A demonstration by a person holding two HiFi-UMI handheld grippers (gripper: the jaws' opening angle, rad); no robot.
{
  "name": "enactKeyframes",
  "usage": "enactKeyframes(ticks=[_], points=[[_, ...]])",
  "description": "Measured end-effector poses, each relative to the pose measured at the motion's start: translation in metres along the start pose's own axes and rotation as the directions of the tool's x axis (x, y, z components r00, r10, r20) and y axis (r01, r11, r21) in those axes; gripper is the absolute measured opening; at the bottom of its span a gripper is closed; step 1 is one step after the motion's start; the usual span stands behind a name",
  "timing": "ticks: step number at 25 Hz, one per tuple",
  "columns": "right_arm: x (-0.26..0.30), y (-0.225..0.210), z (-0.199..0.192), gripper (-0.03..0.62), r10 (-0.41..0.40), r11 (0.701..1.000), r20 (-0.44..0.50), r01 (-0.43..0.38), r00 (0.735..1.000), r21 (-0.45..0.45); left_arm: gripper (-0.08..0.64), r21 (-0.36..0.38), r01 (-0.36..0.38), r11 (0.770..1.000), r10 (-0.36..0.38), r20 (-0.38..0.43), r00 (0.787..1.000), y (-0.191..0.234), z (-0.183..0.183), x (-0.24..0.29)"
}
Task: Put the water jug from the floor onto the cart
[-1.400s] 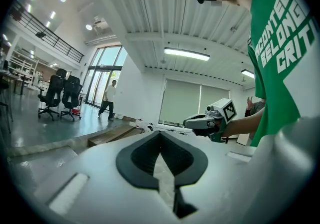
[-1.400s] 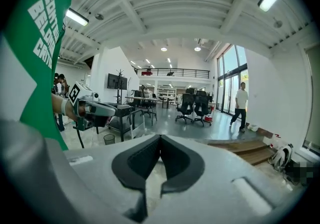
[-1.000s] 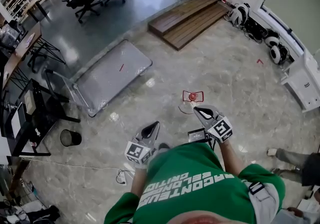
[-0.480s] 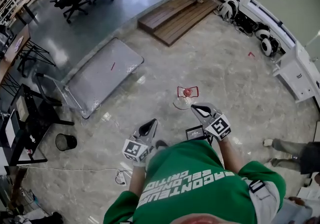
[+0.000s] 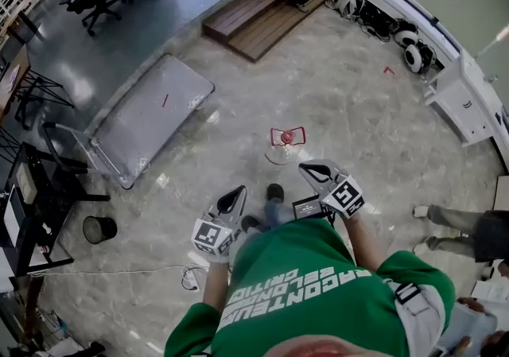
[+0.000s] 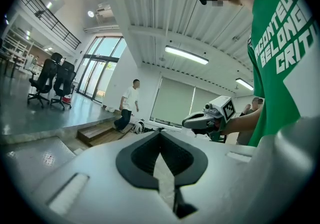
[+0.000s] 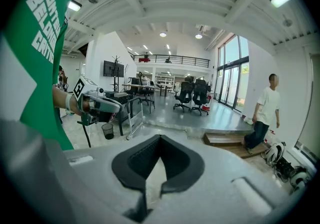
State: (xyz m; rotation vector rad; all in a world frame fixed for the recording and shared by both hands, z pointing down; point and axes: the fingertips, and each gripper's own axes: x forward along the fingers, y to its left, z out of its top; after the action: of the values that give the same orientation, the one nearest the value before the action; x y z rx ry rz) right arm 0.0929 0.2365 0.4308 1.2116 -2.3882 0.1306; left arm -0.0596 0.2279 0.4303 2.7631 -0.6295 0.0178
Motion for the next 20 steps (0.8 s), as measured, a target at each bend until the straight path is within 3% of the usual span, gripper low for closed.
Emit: enactKeyframes(ticks=[8,20], points=[[0.013,-0.042,-0.006,-0.008,-0.014,1.000,0.024,0.014,1.000,0.020,0.014,0.001,-0.022,1.000,0.022,-0.026,0.999,0.017,0.005,0.031],[0.004,-0.138,-0.022,-0.008,-0.111,0.990,0.049,0.107,0.993,0.090,0.015,0.049,0.068,0.997,-0.064,-0.070,0.995,0.021,0.024,0.126]])
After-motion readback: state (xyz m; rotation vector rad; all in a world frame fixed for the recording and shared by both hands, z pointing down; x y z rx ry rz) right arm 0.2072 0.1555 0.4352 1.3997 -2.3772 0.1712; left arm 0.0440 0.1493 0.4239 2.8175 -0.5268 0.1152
